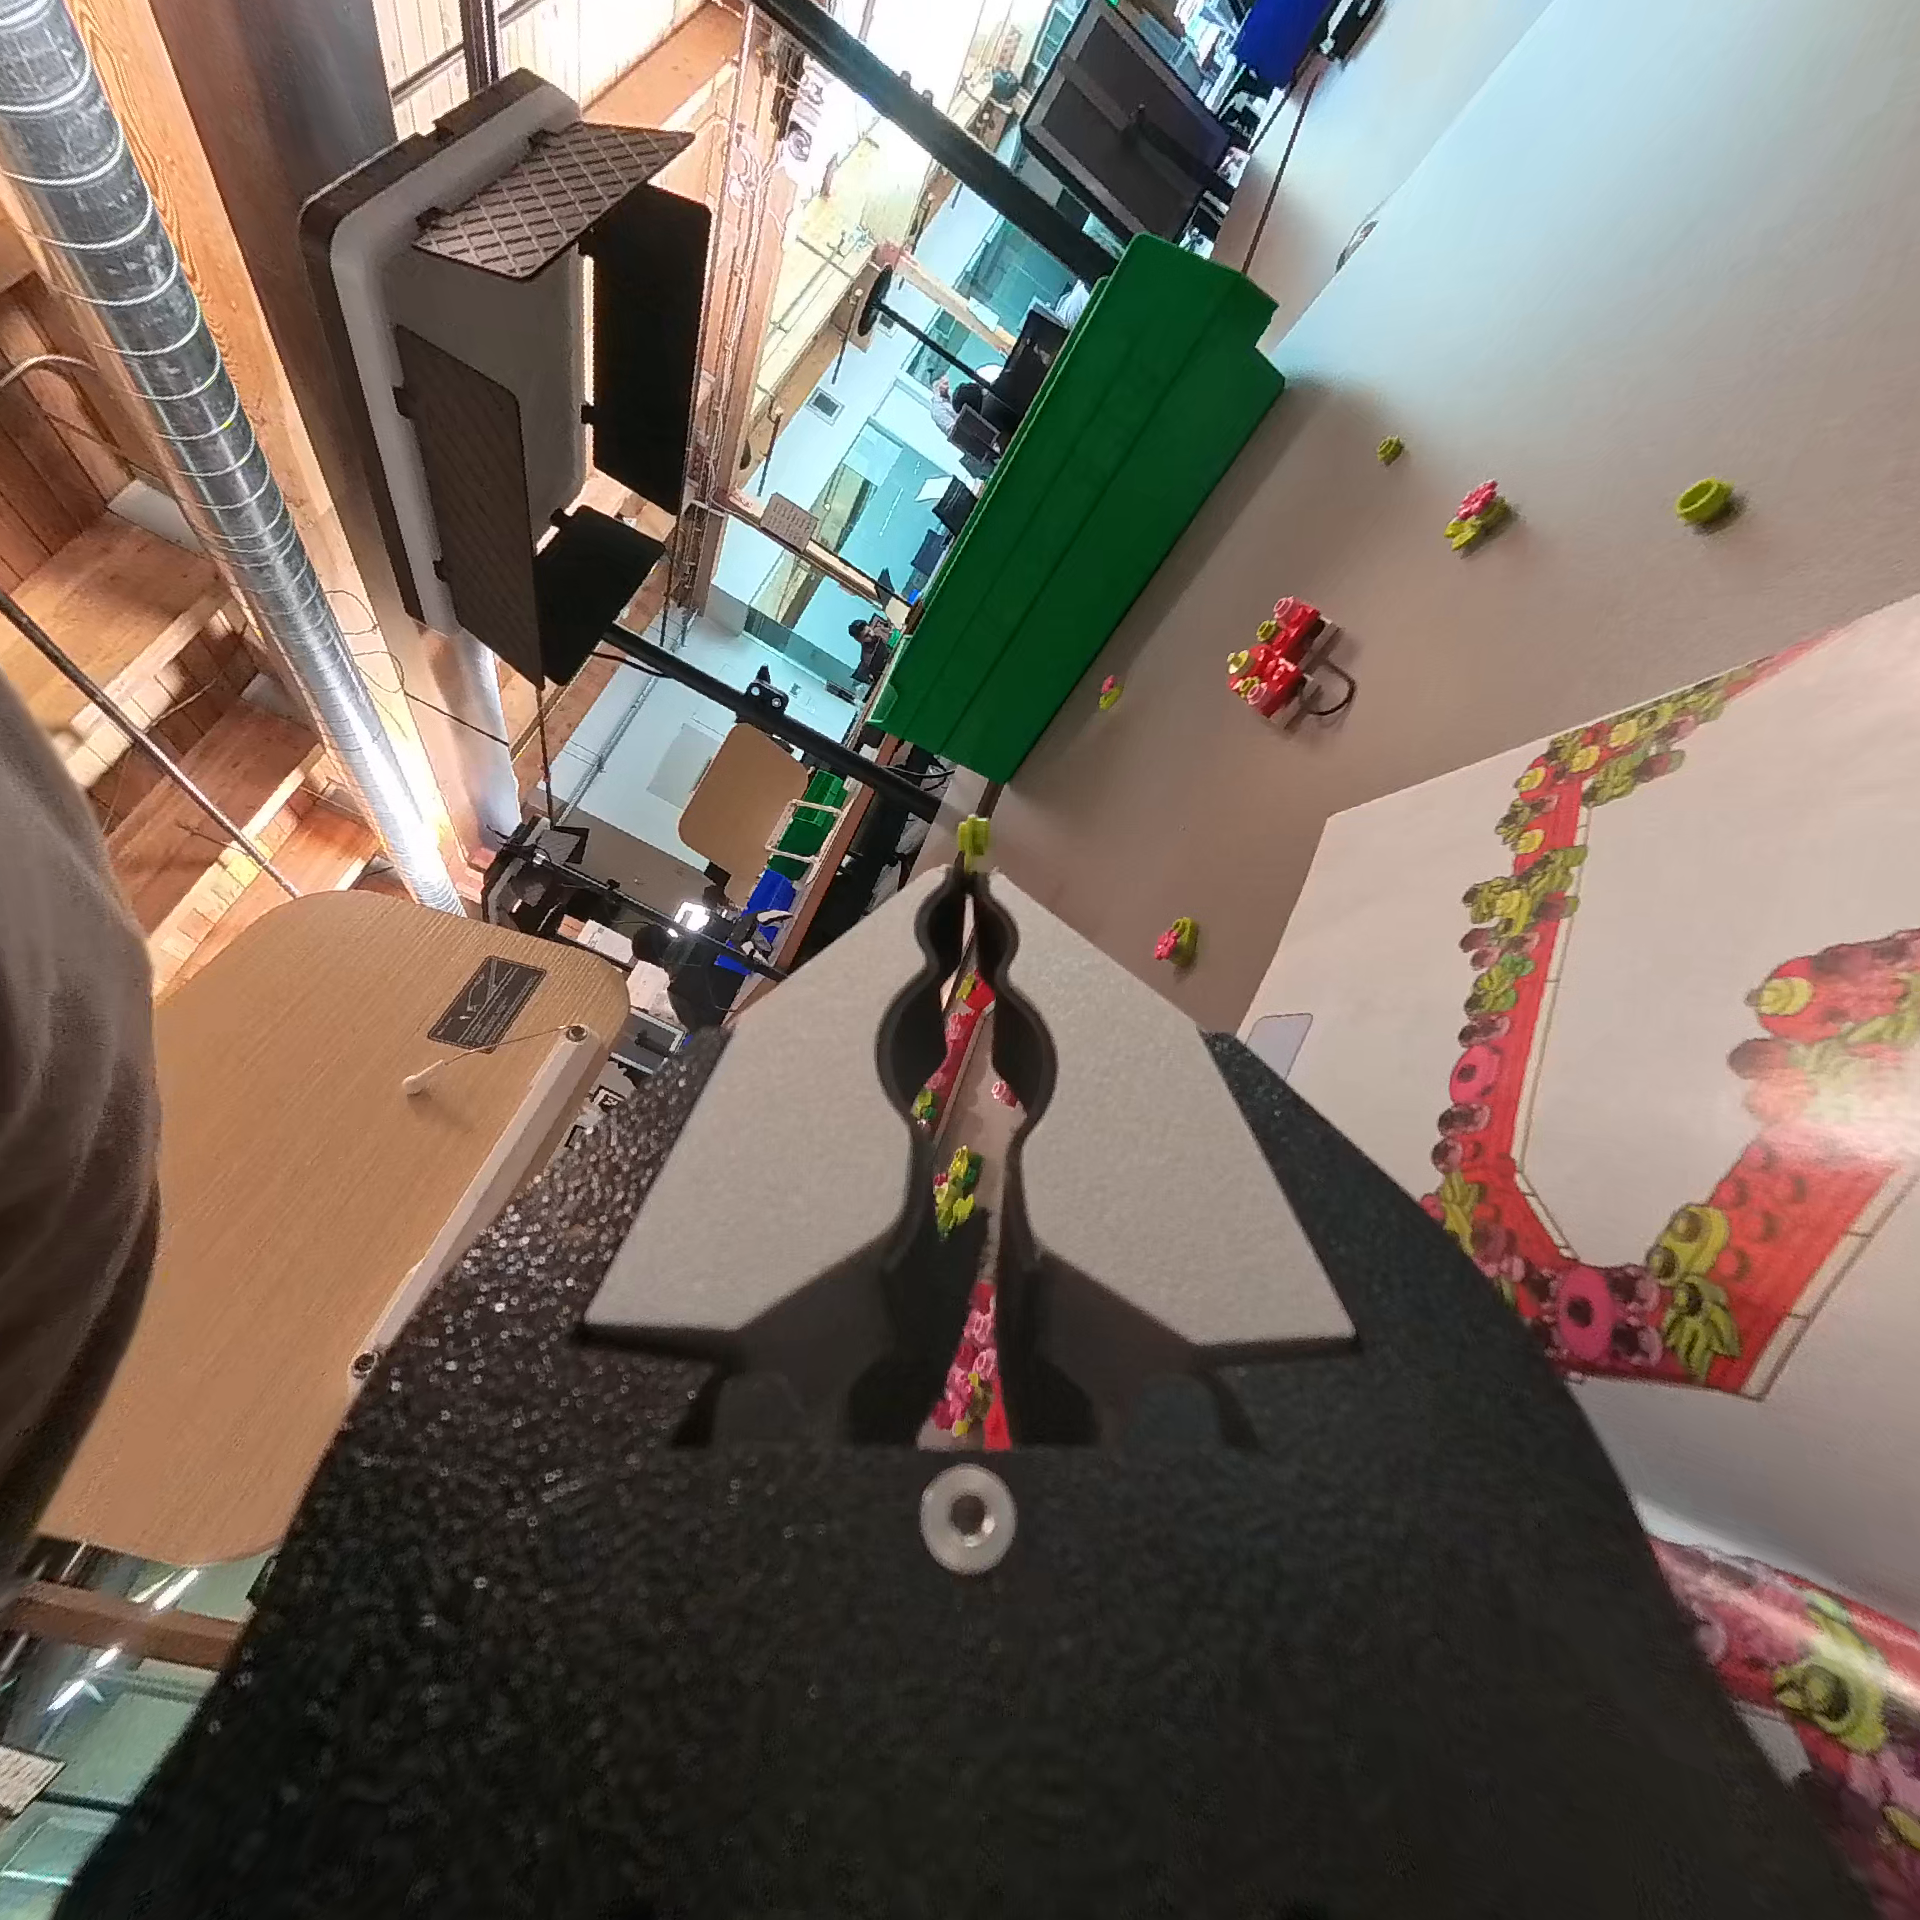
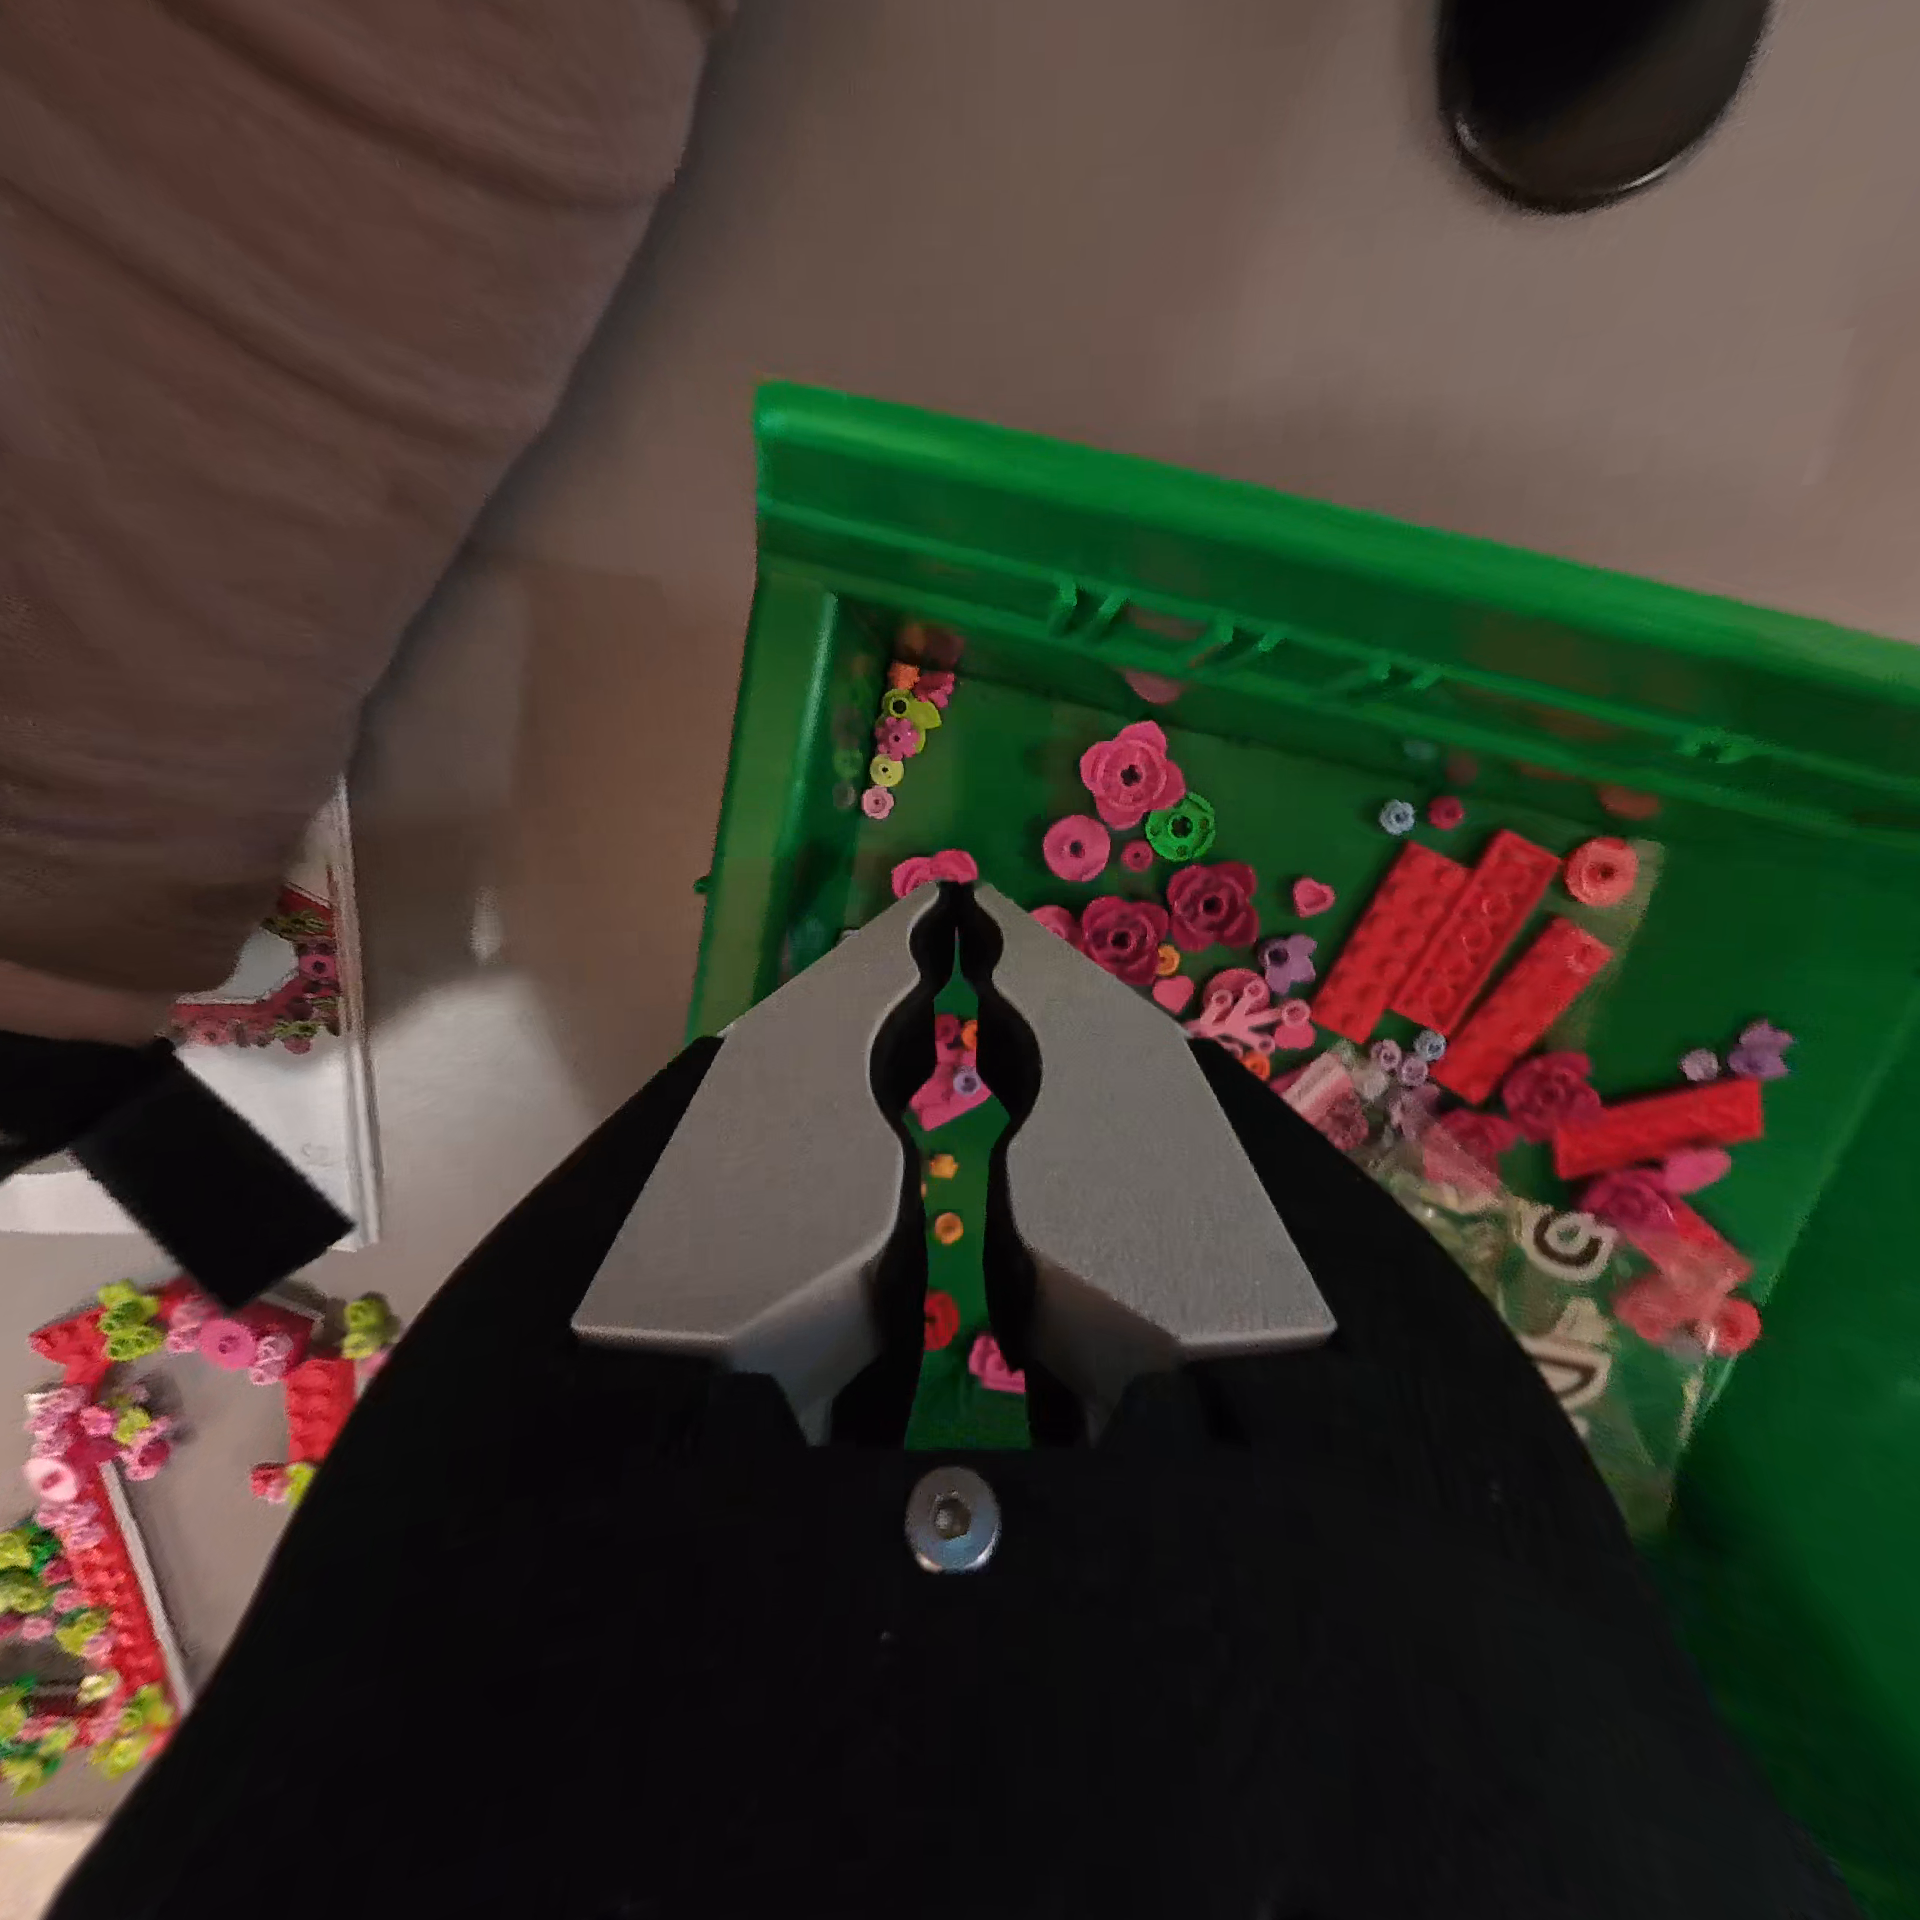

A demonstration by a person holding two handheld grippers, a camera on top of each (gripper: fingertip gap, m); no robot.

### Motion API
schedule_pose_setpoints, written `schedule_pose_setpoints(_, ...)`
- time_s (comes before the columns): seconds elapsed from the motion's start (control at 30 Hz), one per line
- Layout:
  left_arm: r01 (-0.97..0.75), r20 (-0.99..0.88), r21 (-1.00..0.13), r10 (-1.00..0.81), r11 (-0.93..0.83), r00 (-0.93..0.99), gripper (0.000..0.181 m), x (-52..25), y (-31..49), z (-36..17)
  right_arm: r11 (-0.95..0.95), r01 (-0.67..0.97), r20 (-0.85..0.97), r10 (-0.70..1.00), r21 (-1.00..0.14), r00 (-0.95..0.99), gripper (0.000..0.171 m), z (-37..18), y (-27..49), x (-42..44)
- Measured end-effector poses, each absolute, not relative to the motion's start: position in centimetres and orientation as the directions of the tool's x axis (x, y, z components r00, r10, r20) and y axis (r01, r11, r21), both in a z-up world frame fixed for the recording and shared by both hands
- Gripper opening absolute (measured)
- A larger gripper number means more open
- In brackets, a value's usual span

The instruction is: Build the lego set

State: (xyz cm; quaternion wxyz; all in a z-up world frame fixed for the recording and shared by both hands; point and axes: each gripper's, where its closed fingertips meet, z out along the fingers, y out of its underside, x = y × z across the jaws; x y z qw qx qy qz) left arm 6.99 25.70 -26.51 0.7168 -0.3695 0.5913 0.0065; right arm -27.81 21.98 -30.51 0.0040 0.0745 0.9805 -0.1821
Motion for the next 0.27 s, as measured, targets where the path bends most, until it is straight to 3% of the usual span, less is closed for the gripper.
schedule_pose_setpoints(0.03, -0.451, -0.855, -0.517, -0.424, 0.728, 0.297, 0.000, 7.0, 25.7, -26.6, 0.918, 0.165, -0.028, 0.166, -0.359, -0.986, 0.000, -29.9, 22.2, -27.7)
schedule_pose_setpoints(0.27, -0.456, -0.881, -0.473, -0.392, 0.754, 0.266, 0.000, 7.2, 25.2, -26.8, 0.846, 0.368, 0.204, 0.467, -0.385, -0.861, 0.000, -23.0, 25.7, -23.8)
